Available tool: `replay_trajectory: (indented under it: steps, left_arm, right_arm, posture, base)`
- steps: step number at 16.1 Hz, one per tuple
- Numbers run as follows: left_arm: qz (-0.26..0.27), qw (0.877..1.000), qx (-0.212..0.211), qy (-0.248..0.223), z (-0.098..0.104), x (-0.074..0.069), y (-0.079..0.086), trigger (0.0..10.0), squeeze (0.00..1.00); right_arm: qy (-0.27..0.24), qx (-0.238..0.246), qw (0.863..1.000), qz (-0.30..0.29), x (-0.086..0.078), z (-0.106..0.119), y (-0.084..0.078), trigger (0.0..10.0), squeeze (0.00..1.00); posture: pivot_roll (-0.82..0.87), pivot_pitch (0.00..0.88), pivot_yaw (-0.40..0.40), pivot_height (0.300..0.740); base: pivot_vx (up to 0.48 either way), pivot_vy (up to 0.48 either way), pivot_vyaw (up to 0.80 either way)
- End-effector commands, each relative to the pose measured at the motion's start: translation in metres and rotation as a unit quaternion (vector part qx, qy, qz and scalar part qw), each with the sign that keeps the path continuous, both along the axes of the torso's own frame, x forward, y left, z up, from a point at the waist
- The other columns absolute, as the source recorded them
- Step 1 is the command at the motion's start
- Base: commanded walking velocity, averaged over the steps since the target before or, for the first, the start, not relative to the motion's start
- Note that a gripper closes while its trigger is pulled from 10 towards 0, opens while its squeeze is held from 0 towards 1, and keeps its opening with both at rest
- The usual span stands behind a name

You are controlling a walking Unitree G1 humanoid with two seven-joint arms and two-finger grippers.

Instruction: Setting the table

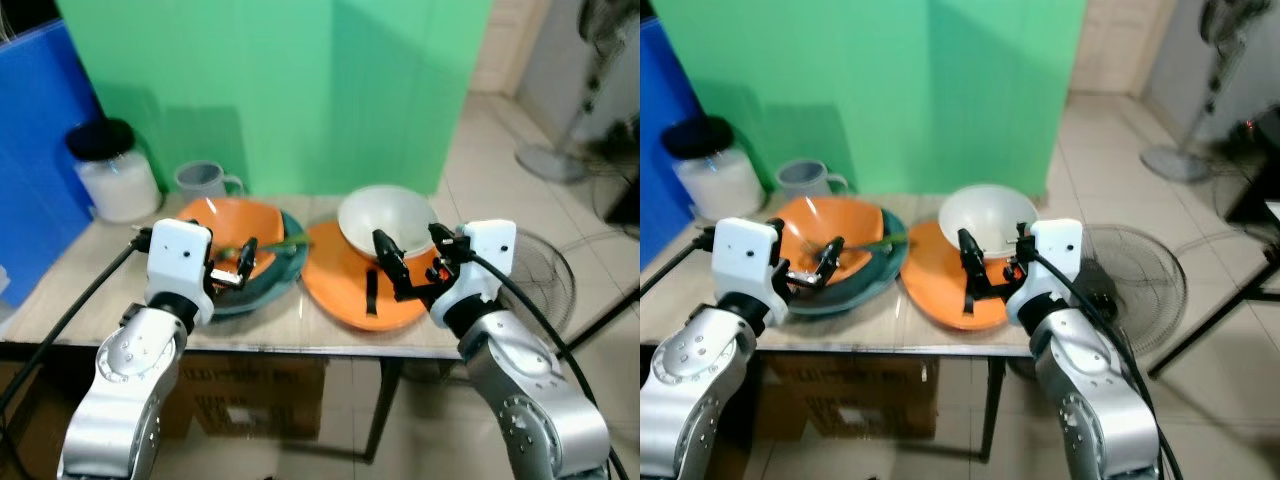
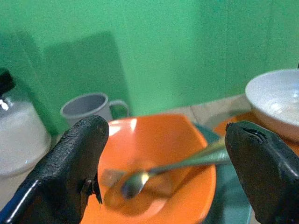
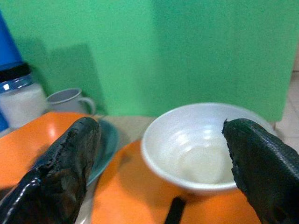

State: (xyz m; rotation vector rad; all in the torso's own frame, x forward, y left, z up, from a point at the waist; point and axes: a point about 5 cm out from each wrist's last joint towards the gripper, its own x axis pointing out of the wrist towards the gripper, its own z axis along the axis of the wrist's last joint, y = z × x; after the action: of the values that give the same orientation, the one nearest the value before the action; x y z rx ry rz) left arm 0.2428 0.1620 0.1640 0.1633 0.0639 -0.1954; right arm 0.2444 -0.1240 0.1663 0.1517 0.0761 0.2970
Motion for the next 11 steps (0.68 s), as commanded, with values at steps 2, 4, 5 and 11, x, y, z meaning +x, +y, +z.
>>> replay_trajectory:
  steps: [2,4,5,11]
  left_arm:
    - [-0.022,1.0,-0.006,-0.006,0.003,0.001,-0.008,10.0,0.0]
    - [-0.049,0.999,-0.008,-0.015,0.006,0.002,-0.012,10.0,0.0]
    - [-0.083,0.996,-0.009,-0.021,0.009,0.003,-0.018,10.0,0.0]
    - [-0.227,0.973,-0.029,-0.018,0.018,-0.006,-0.04,10.0,0.0]
  right_arm:
    - [0.028,-0.013,0.999,-0.041,0.008,-0.004,-0.014,10.0,1.0]
    - [0.032,-0.018,0.998,-0.057,0.021,0.001,-0.019,10.0,1.0]
    - [0.06,-0.029,0.994,-0.084,0.036,0.002,-0.028,10.0,0.0]
    - [0.165,-0.048,0.968,-0.184,0.081,0.002,-0.064,10.0,0.0]
  posture:
    - [0.12,0.0,0.036,0.74]
    - [0.12,0.0,0.039,0.74]
    - [0.11,0.0,0.041,0.74]
    - [0.09,0.0,0.029,0.74]
  base:
    - [0.281,0.0,0.0]
    - [0.0,0.0,0.0]
    - [0.0,0.0,0.0]
    - [0.0,0.0,0.0]
